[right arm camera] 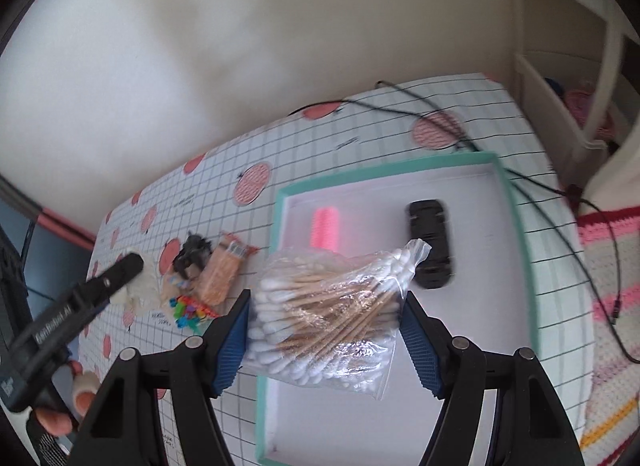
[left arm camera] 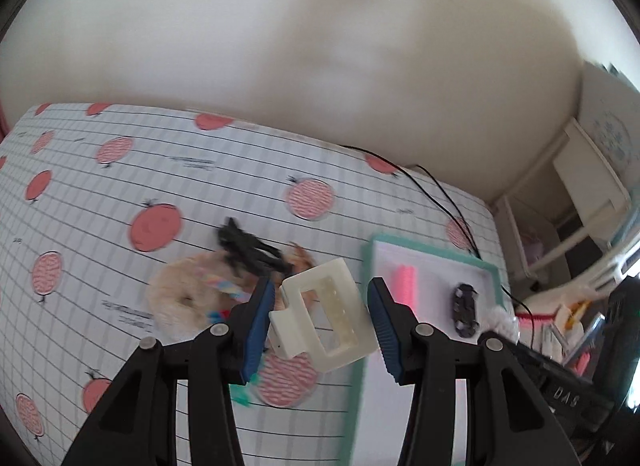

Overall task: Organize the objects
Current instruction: 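Carry the white clip and cotton swab bag over the teal tray with both tools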

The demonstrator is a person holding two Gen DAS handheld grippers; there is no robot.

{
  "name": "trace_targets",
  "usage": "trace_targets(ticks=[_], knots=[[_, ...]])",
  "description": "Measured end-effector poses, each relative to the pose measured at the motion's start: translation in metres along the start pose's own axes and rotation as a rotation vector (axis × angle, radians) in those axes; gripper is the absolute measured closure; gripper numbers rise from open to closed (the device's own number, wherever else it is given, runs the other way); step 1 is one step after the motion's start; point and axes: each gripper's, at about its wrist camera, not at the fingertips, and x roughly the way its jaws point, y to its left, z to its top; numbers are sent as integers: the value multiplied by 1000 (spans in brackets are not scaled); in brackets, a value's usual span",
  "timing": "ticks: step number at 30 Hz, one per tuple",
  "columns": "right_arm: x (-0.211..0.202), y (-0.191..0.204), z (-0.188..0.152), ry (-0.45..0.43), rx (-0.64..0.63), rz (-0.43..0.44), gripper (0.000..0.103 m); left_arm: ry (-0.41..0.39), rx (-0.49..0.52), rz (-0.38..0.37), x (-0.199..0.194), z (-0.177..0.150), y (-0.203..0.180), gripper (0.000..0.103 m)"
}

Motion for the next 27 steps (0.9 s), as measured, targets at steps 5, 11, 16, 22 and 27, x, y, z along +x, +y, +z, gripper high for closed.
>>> trace_targets(ticks=[5, 11, 16, 22, 27], knots=[[-24, -29, 7, -51, 65, -15, 30, 21, 68, -60, 4, -14, -43, 53], [-39, -47, 8, -78, 92, -33, 30, 38, 127, -70, 9, -23, -73, 53], [-22, -51, 5, -32, 89, -75, 30, 96, 162, -62, 27, -34, -82, 53], [11, -56, -5, 59, 59, -160, 30, 205, 191, -38, 62, -56, -88, 53], [31, -61, -12, 117, 51, -195, 30, 266, 212, -9, 81, -70, -90, 53]])
